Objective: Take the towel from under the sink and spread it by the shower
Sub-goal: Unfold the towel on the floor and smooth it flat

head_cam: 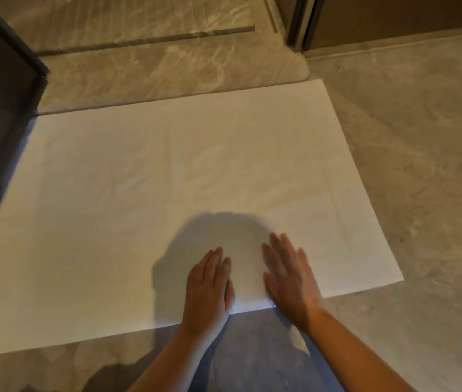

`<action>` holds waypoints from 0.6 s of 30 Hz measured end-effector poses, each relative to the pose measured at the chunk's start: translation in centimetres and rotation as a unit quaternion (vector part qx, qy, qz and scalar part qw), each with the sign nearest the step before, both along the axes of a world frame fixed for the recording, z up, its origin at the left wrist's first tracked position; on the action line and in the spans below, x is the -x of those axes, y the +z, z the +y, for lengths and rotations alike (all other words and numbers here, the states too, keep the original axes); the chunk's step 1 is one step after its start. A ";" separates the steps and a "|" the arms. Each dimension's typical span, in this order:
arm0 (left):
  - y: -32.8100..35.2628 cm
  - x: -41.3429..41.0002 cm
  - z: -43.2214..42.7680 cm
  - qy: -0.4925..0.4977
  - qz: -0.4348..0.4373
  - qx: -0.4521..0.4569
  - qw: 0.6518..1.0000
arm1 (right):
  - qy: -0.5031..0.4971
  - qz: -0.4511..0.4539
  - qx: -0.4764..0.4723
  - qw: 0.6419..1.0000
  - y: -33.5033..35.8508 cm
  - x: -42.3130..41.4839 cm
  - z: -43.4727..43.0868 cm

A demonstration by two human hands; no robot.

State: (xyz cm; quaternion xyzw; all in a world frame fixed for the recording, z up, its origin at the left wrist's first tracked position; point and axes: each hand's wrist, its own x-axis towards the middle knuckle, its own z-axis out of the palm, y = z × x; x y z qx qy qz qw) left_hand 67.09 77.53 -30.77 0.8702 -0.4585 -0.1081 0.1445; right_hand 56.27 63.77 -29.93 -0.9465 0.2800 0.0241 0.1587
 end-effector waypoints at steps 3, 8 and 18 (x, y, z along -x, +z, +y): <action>0.0 0.0 0.6 0.004 0.009 -0.027 1.000 | 0.043 0.021 -0.001 0.999 -0.5 1.7 -1.1; 0.2 -1.4 2.5 0.023 0.015 -0.035 0.999 | -0.096 0.023 -0.052 0.994 -0.2 5.2 -4.2; 1.3 -7.8 8.7 0.126 -0.054 -0.026 0.990 | 0.186 -0.051 -0.063 0.979 1.4 -10.8 3.1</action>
